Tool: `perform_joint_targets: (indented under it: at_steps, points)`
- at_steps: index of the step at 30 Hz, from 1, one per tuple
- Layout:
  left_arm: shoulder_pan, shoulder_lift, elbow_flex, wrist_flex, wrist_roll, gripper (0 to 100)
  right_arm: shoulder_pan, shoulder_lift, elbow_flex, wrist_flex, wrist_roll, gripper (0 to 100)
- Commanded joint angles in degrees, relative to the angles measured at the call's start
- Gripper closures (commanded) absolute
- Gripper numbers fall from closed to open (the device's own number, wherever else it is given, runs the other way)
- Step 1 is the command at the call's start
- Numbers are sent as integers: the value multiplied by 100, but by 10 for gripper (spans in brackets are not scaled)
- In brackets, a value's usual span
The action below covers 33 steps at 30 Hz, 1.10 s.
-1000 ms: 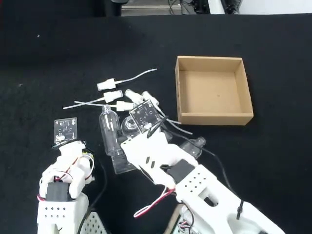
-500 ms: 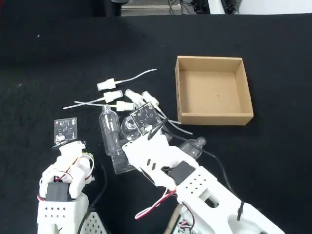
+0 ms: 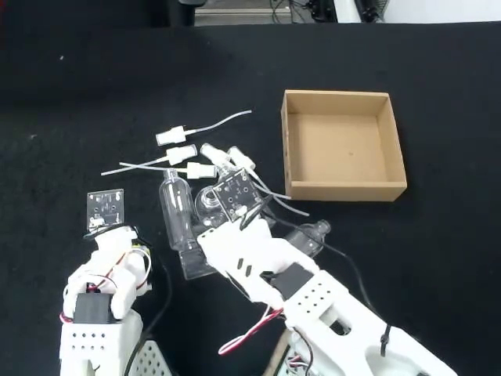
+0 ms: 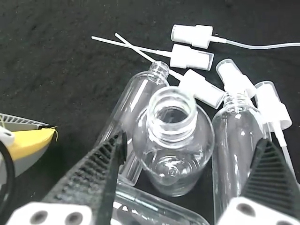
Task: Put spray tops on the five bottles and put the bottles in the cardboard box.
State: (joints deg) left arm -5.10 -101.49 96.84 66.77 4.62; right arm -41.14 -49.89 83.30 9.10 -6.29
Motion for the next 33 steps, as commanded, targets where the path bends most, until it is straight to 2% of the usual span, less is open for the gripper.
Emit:
perform_joint_targets:
  at_steps: [1,28,33]
  points:
    - [57,44,75,26,-18,970,-35,-189,-40,-202,9,613]
    - [66,44,75,26,-18,970,-35,-171,-207,-448,9,614]
    - [66,44,75,26,-18,970,-35,330,-444,-422,9,614]
